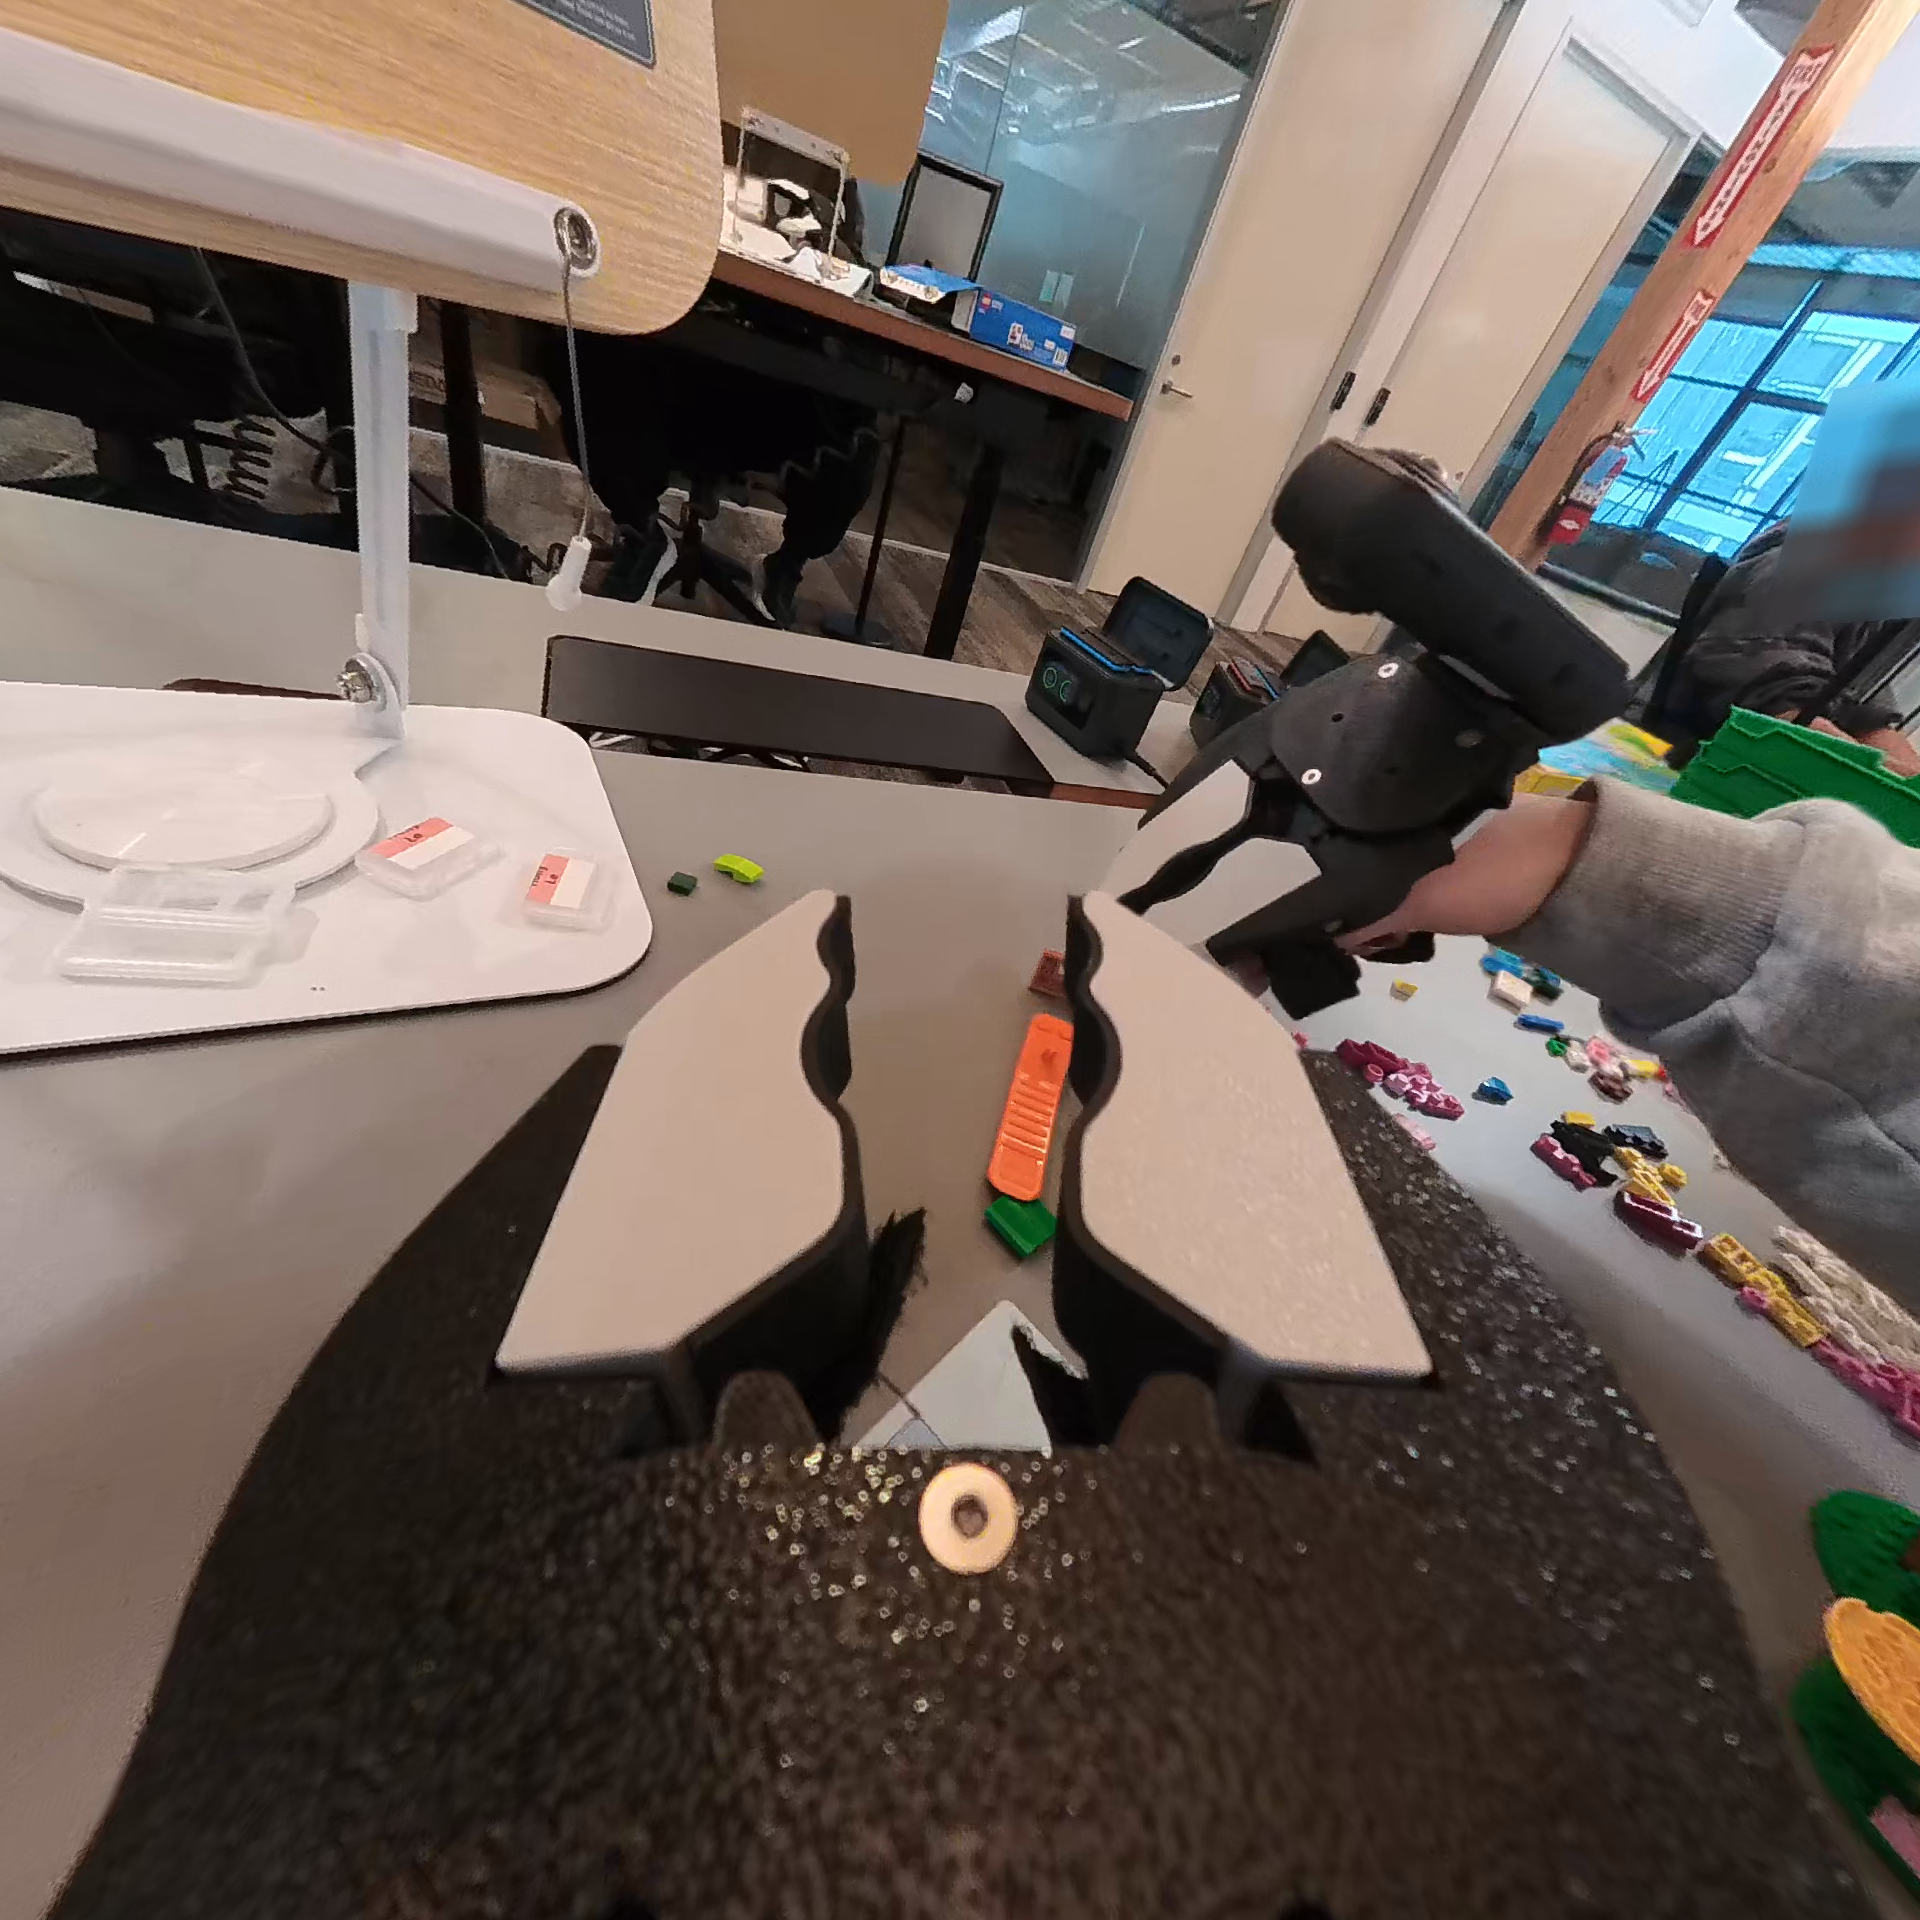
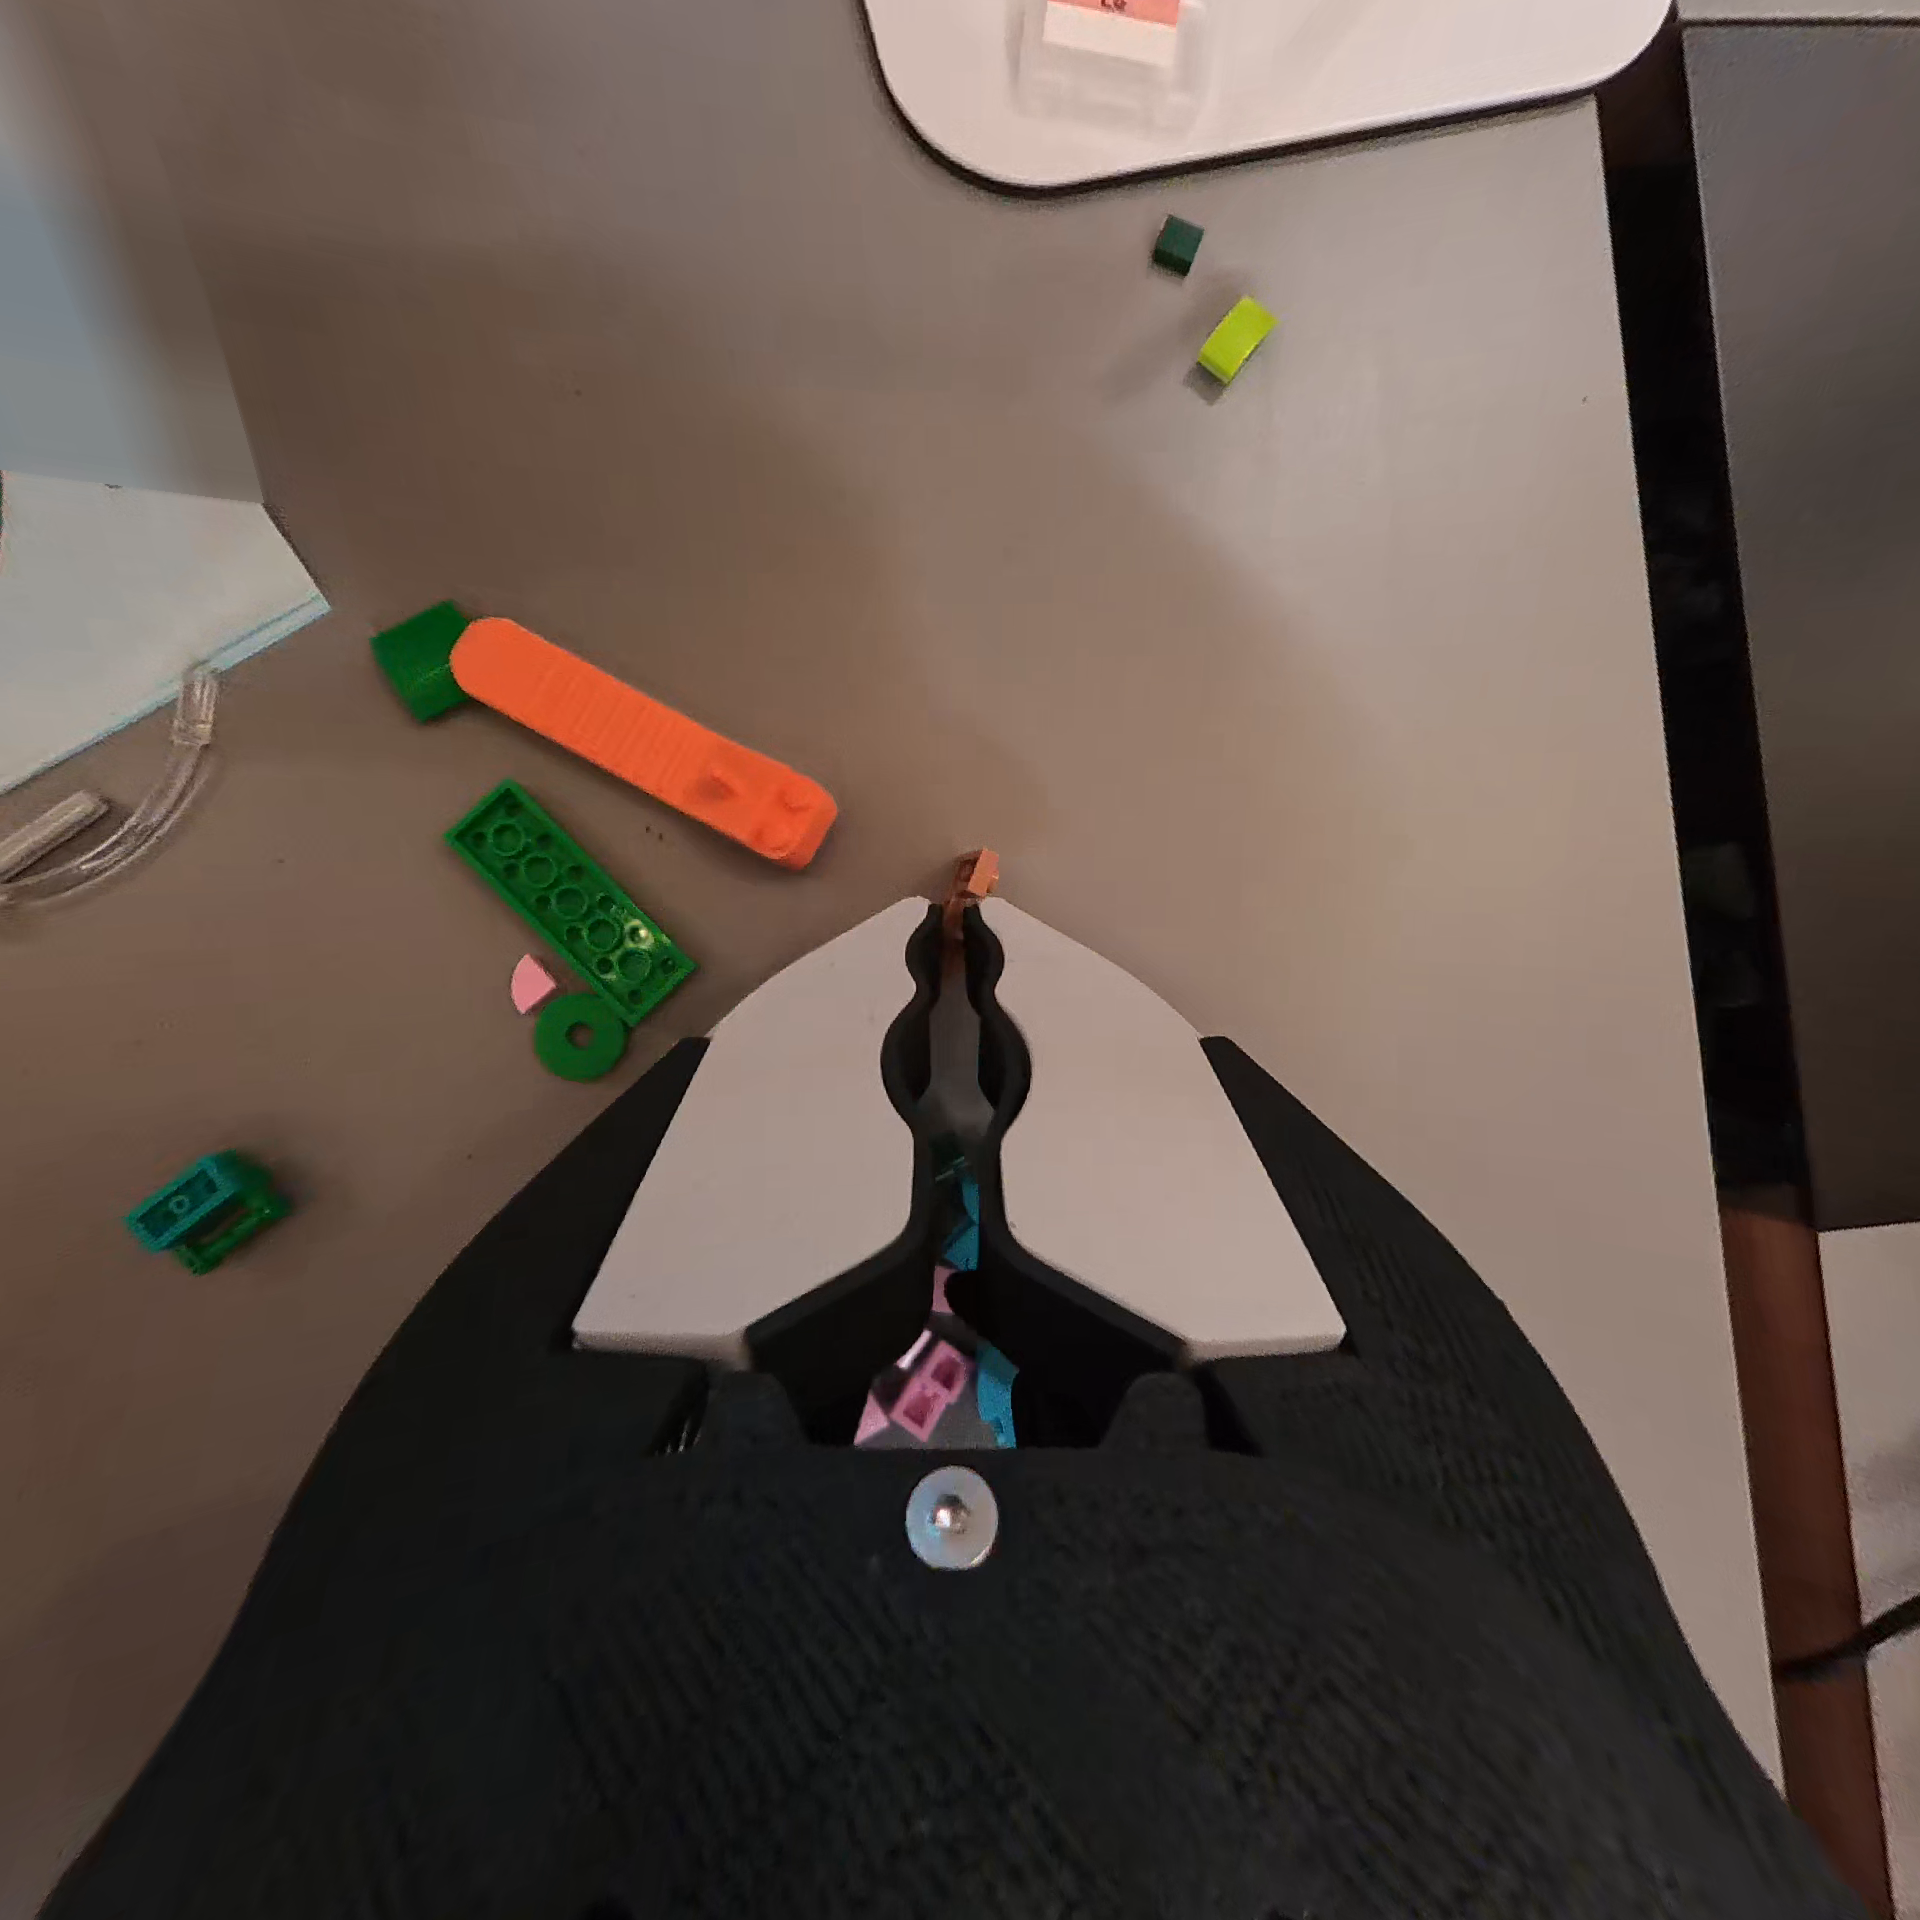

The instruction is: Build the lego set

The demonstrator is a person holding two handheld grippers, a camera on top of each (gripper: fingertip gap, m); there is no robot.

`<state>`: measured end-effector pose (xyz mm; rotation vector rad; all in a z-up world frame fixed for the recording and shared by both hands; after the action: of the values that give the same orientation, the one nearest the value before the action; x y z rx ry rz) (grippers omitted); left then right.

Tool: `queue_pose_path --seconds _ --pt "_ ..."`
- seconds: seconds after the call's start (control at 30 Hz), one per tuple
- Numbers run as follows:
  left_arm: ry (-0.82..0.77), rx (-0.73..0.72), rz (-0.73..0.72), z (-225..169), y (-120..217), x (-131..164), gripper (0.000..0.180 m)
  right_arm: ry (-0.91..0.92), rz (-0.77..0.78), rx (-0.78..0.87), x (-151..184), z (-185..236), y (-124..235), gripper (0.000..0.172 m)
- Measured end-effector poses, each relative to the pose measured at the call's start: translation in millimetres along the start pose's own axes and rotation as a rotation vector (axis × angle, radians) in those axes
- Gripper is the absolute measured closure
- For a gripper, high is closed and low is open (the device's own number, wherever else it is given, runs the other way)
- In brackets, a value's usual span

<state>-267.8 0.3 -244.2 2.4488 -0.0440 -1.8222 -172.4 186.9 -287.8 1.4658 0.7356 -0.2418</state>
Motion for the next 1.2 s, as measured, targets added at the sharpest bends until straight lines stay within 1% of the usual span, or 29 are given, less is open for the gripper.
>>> queue_pose_path --seconds 0.03,0.1,0.2,0.23,0.3,0.37,0.47,0.57,0.67,0.8,0.93,0.97,1.03,1.07,1.13,1.2 --pt "0.005 0.002 0.002 0 0 0 0.142 0.001 0.002 -0.009 1 0 2 0.168" --pt "0.009 0.004 0.004 0 0 1 0.143 -0.001 0.006 -0.008 4 -3 9 0.158" --pt "0.013 0.001 0.006 0 0 0 0.143 -0.018 0.006 -0.01 11 -5 22 0.149" --pt "0.017 0.002 0.007 0 0 0 0.143 -0.012 -0.003 -0.041 12 -2 26 0.148" --pt "0.024 0.004 0.01 0 0 1 0.144 0.014 -0.03 -0.158 11 12 30 0.149" --pt "0.026 0.01 0.015 0 -1 1 0.144 0.073 -0.011 -0.225 10 26 27 0.15" --pt "0.018 0.014 0.019 -2 -1 1 0.145 0.195 0.064 -0.263 9 42 15 0.149" --pt "0.009 0.015 0.023 -3 -1 1 0.145 0.222 0.086 -0.297 5 45 6 0.146" --pt "0.007 0.016 0.02 -3 0 0 0.145 0.234 0.067 -0.295 -3 46 2 0.147" --pt "0.011 0.022 0.019 -3 0 0 0.145 0.29 0.088 -0.267 -13 48 -3 0.152" --pt "0.01 0.017 0.018 -2 0 -1 0.146 0.263 0.09 -0.302 -23 51 -1 0.153" --pt "0.013 0.018 0.016 -2 1 -1 0.146 0.257 0.115 -0.297 -23 52 -2 0.149" --pt "0.018 0.018 0.013 -2 1 -1 0.146 0.235 0.168 -0.285 -22 55 -2 0.13" --pt "0.02 0.019 0.012 -2 1 -1 0.146 0.247 0.182 -0.283 -21 58 0 0.127" --pt "0.023 0.021 0.011 -2 1 -2 0.146 0.333 0.171 -0.263 -19 64 2 0.128" --pt "0.026 0.026 0.009 -2 1 -2 0.147 0.372 0.182 -0.247 -18 68 3 0.129"
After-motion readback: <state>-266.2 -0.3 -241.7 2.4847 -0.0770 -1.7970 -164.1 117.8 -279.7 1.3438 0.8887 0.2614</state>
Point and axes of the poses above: each gripper's, where its closed fingertips meet, y back along the fingers, x out of its underside, z = x × y across the jaws, the point moved 7 cm from there along y, back along the fingers
